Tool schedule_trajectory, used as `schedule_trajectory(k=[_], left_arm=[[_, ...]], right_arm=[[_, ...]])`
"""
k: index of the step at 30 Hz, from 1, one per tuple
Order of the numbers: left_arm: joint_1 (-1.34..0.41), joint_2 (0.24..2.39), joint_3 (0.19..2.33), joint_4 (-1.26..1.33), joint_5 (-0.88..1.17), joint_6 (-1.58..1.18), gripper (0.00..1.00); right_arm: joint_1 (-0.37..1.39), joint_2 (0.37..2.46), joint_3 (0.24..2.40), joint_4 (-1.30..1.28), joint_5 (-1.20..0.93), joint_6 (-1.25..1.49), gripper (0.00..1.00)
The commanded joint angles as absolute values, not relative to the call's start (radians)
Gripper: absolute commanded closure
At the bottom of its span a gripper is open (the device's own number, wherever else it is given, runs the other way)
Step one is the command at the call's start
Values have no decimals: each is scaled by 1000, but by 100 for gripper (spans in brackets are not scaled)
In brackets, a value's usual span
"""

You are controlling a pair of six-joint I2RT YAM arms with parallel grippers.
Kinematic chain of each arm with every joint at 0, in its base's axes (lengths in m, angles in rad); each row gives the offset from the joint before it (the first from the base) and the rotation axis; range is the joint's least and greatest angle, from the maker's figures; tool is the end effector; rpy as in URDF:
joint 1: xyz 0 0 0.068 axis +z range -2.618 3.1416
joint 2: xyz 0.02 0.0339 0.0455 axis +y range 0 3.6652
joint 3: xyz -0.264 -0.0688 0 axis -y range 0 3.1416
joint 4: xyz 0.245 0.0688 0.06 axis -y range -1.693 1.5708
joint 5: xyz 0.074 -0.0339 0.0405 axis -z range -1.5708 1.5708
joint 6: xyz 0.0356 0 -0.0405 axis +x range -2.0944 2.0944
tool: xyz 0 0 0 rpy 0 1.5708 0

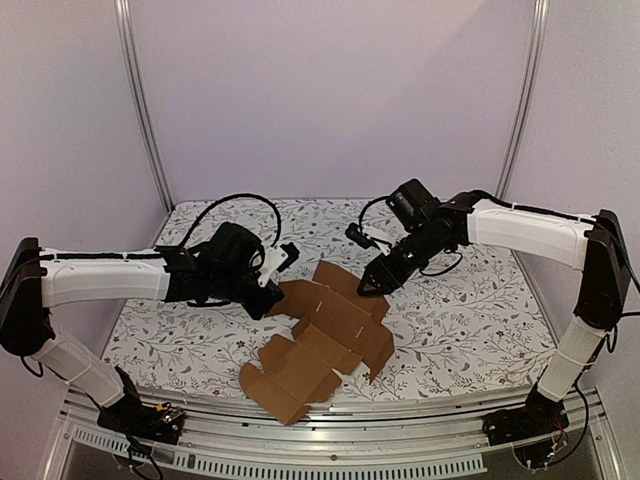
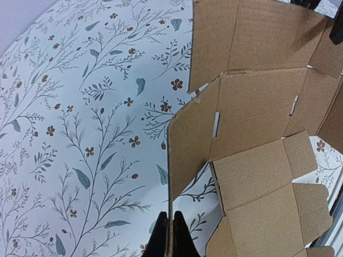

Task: Fold the paper box

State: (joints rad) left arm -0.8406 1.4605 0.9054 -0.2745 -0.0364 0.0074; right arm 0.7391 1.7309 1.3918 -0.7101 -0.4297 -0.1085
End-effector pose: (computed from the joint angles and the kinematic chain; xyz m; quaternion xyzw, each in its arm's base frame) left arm 0.2042 -0.2262 0.2169 0.3774 0.8521 -0.1310 0.3380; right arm 0.2606 0.2576 0.2570 -0.4383 0.8379 0.2740 0.1756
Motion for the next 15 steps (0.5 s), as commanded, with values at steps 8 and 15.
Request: schedule_trajectory(k=[8,15], left_arm=[[-854,1464,911,-292,-41,4,100],[-857,1458,909,-295,-46,4,100]], right_arm=[[754,1760,1393,-695,-434,-92,67],[754,1773,1399,-698,-424,-92,72]])
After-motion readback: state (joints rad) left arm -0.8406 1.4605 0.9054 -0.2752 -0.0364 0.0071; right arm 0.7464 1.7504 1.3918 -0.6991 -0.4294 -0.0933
